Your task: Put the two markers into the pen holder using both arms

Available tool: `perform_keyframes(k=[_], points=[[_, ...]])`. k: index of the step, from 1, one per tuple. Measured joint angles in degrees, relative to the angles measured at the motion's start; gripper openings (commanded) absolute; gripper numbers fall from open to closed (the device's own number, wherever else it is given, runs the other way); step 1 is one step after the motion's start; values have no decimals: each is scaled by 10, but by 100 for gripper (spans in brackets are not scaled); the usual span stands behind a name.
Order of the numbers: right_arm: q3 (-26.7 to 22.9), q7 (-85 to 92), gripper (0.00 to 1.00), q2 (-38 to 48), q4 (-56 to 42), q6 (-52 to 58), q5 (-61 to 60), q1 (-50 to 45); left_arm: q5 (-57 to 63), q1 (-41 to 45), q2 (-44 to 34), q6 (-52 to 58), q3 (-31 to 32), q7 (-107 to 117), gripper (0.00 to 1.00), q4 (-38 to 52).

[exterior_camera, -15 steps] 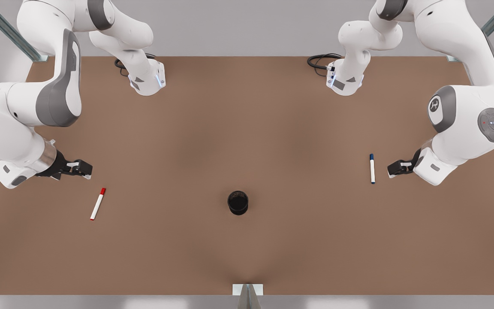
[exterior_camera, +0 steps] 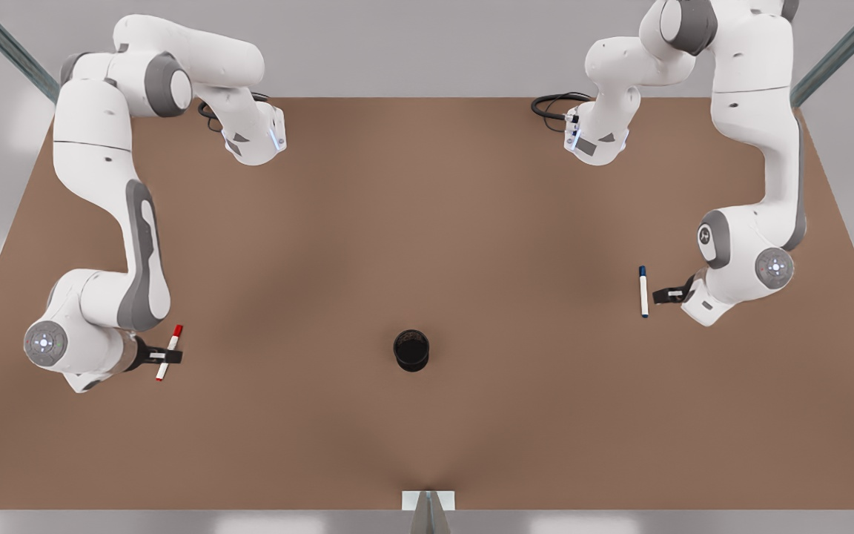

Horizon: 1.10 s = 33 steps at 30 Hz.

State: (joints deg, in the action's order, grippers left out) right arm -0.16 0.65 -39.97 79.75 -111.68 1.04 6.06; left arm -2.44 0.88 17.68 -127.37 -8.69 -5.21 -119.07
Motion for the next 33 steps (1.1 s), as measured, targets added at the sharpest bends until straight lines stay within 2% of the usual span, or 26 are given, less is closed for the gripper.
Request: perform_keyframes(k=[8, 14, 16, 17, 20, 24, 27, 29, 33], points=[[3, 2, 100, -37, 37, -103, -14, 39, -1, 8, 44, -137, 0, -44, 100, -67], [3, 4, 88, -64, 36, -142, -16, 45, -2, 9, 83, -197, 8, -66, 99, -69], [3, 5, 80, -71, 35, -151, -16, 46, -2, 9, 88, -211, 9, -72, 92, -68], [3, 5, 78, -73, 35, -155, -16, 46, -2, 9, 90, -216, 9, -74, 81, -68], [3, 6, 73, -80, 35, -164, -16, 46, -2, 9, 92, -227, 9, -81, 66, -67], [3, 7, 69, -86, 35, -171, -15, 46, -2, 9, 93, -236, 10, -88, 59, -67], [3, 7, 63, -88, 36, -174, -15, 46, -2, 9, 95, -240, 11, -93, 56, -68], [3, 8, 53, -88, 36, -175, -15, 46, -2, 10, 95, -241, 11, -96, 55, -69], [3, 9, 49, -89, 36, -177, -15, 46, -2, 9, 94, -243, 11, -100, 49, -71]])
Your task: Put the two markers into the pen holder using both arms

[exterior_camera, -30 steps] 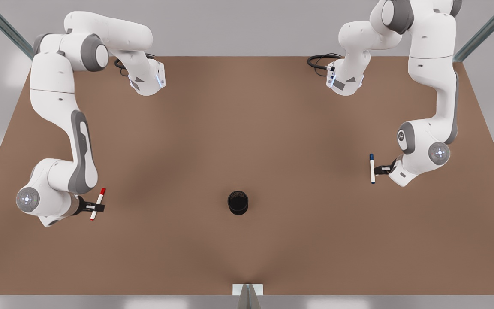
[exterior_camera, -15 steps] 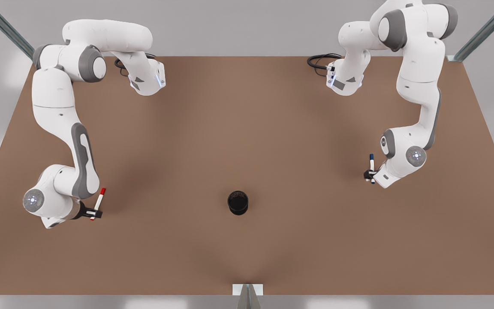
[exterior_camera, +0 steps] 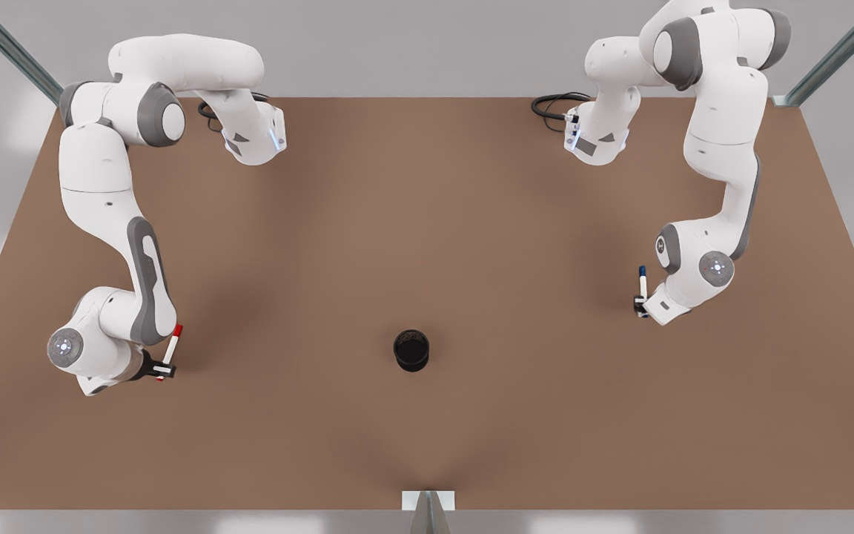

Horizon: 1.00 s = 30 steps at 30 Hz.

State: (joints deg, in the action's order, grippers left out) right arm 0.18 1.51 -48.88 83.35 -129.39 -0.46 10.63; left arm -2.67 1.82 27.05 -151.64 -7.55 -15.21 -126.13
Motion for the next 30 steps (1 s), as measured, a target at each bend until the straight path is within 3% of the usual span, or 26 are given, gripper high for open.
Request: perform_keyframes(k=[8, 12, 16, 22, 30], points=[[0, 1, 44, -2, 1, -1, 1, -1, 0, 0, -6, -1, 0, -4, 46, -12], [0, 2, 30, -2, 1, -1, 0, -1, 0, 0, -11, -1, 0, -3, 32, -16], [0, 7, 21, -2, 0, -2, -4, -1, 1, 0, -13, -2, 1, 0, 29, -19], [15, 14, 21, 37, -29, 18, -6, -11, 5, 6, -28, 0, 1, 12, 21, -11], [69, 12, 21, 126, -38, 70, -5, -36, -2, 21, -39, 173, 19, 31, 21, 244]])
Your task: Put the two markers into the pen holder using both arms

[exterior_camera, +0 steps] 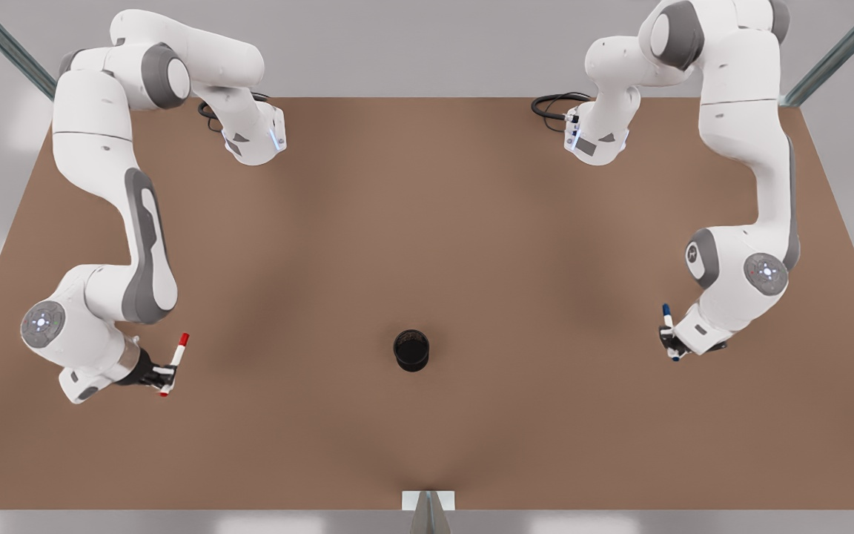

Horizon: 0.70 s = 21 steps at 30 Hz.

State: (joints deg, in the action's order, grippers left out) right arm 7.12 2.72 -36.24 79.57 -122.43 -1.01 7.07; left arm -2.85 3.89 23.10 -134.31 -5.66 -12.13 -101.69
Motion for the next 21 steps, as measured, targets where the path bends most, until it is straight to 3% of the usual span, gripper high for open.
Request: perform_keyframes(k=[7, 11, 17, 21], points=[[86, -18, 21, 34, 0, 17, 3, -2, -71, 32, 4, 159, 16, 17, 21, 136], [106, -30, 21, 35, 0, 18, 5, -1, -106, 126, 40, 169, 17, 42, 21, 198], [117, -45, 21, 33, 0, 4, 6, -12, -140, 266, 100, 19, 23, 101, 21, 237], [118, -53, 21, 31, 0, -17, 6, -23, -145, 284, 190, -142, 85, 146, 21, 307]])
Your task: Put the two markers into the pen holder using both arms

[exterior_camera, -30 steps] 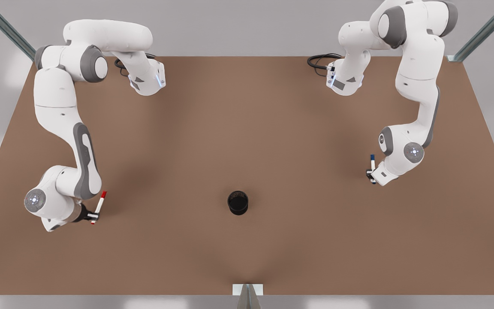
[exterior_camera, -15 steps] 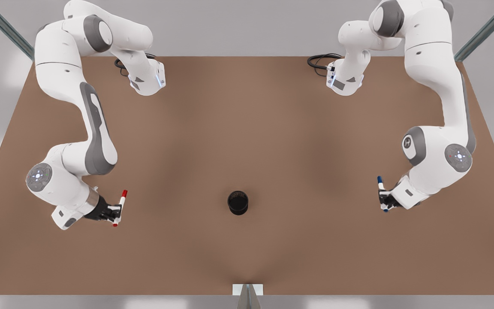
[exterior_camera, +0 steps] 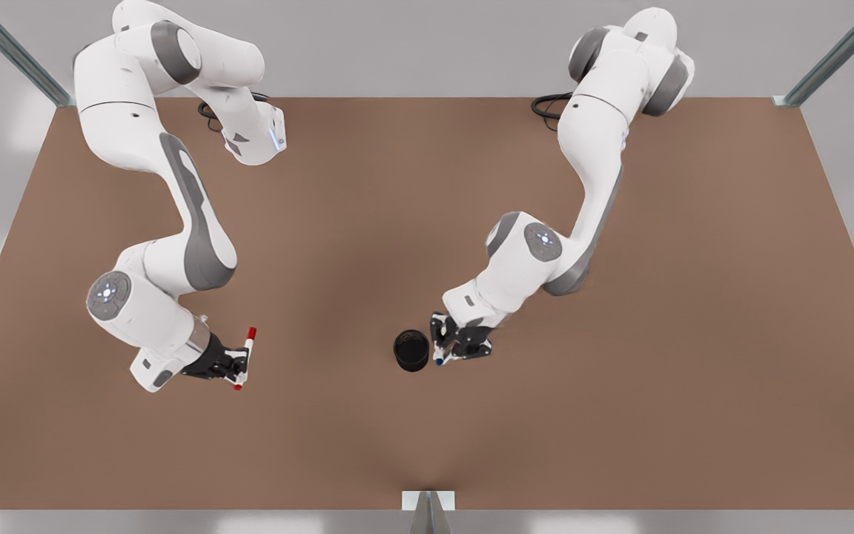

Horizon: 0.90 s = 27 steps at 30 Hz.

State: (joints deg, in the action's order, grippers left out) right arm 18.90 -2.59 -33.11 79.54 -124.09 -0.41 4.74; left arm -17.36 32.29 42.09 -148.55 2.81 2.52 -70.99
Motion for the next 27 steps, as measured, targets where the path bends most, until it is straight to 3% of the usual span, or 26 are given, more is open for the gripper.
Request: perform_keyframes(k=[5, 10, 27], points=[[1, -8, 21, -2, -3, -23, 0, -14, -5, 33, 57, -168, 17, 58, 21, 15], [1, -13, 21, -4, -1, -40, -1, -19, -6, 36, 81, -264, 14, 98, 21, -2], [1, -20, 21, -7, 5, -52, -1, -23, -8, 19, 67, -345, 14, 130, 21, -121]])
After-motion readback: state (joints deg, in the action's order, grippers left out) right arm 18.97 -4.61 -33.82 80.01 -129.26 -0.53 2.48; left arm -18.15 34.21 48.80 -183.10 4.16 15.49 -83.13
